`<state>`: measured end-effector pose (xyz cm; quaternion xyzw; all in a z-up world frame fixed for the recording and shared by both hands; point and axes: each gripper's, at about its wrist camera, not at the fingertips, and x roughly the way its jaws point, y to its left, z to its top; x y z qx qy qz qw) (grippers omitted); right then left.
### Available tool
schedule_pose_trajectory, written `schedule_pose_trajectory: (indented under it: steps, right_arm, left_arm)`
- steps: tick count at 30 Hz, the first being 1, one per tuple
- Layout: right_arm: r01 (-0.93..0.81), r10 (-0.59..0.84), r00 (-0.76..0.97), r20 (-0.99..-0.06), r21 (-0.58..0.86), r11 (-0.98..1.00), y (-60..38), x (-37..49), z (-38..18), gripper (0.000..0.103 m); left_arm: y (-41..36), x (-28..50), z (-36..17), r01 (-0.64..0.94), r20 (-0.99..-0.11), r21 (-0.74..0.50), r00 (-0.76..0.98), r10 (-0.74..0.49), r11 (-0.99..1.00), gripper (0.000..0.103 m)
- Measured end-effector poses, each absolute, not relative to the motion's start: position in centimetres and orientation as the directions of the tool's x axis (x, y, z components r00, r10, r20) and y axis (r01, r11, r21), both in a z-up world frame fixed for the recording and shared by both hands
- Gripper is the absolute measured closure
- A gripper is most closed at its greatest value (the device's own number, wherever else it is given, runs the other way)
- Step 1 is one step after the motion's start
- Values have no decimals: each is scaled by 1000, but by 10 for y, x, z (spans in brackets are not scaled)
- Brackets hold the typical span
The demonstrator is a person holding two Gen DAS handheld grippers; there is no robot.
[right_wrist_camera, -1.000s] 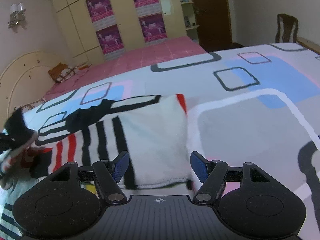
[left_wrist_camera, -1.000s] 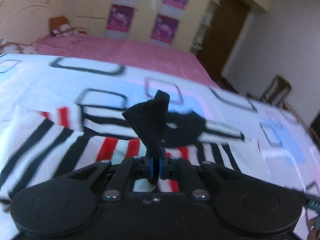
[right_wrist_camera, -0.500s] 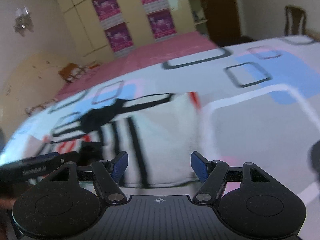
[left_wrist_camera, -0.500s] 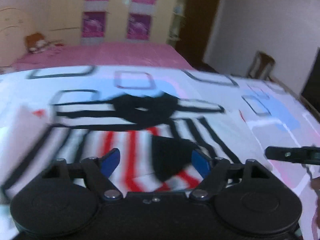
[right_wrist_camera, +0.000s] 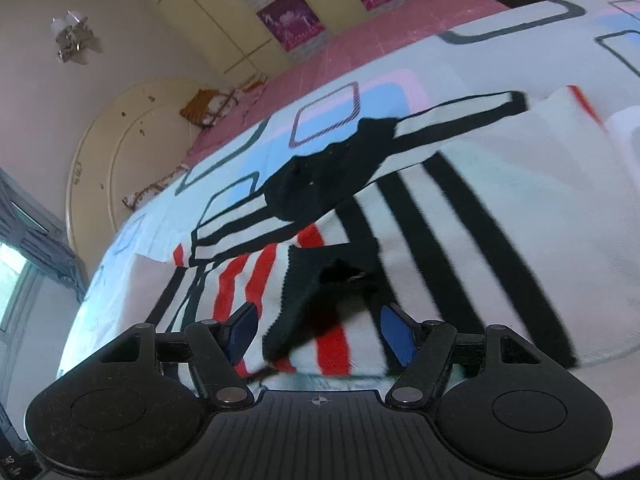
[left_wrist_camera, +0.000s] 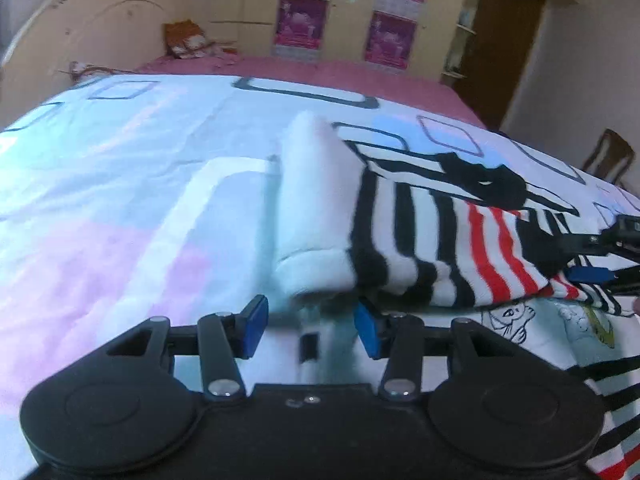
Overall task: Fold small clothes
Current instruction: 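Grasp the sweater side edge with the left tool, then fold the side edge inward over the sleeve with the left tool, release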
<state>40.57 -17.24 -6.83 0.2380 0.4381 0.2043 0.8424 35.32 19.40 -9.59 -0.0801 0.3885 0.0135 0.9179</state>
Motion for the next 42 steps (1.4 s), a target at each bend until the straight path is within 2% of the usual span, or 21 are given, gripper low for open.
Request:
schedule_pose_trajectory:
  steps: [2,3,4,6,9,13,15,19,32,34,35,36,37,38,39,42]
  right_arm:
    - [-135,521,536,-665,541,830,-164,412,-69,39]
    - [-138,500,530,-685,512,848,-160,415,-69,63]
    - [-142,480,522,-705,483,864,-156,418,-70,94]
    - [-170,484,520,-704,470,866,-152,421,-65,98]
    - [-267,484,586,-650,409,873,-149,411,-36,98]
    - [-266,430,749,-504,365,892,-175,393,17,98]
    - [-268,405,783,-471,332,905,-188,385,29,98]
    - [-256,382,748,-543,294,921,-195,383,11,98]
    - [-139,354,636,-686,349,927,-207,377,-65,98]
    - [-125,368,612,-700,374,919,-210,377,-71,98]
    - [-119,376,606,-701,388,914,-212,376,-71,98]
    - [-118,374,604,-704,385,915,-214,374,-69,96]
    - [-118,358,611,-706,366,923,-215,373,-65,70]
    - [-114,337,637,-693,348,930,-218,369,-60,51]
    - [-120,341,671,-658,357,926,-224,365,-54,34]
    - [-104,377,671,-639,422,901,-237,371,-50,35]
  left_arm:
    - [194,363,-102,-72,-729,-118,683,-37,990,58]
    - [193,365,-104,-63,-728,-93,685,-25,994,62]
    - [194,364,-105,-68,-722,-81,692,-12,994,66]
    - [204,363,-105,-99,-708,-129,706,-22,987,79]
    - [211,360,-107,-94,-699,-163,713,-48,982,87]
    - [215,358,-113,-97,-683,-192,728,-62,976,88]
    - [217,358,-115,-101,-679,-210,730,-71,973,88]
    - [218,359,-115,-94,-683,-210,727,-77,973,88]
    - [213,363,-113,-67,-708,-175,702,-78,982,88]
    - [213,363,-112,-51,-715,-166,694,-84,985,85]
    - [213,363,-110,-39,-718,-165,690,-93,986,77]
    - [214,360,-107,-26,-714,-171,692,-106,985,58]
    - [217,355,-102,-11,-699,-180,705,-120,984,45]
    - [220,347,-96,-11,-669,-181,735,-115,984,25]
    - [223,340,-90,-12,-640,-187,760,-113,982,23]
    - [239,343,-78,-22,-589,-280,794,-153,960,28]
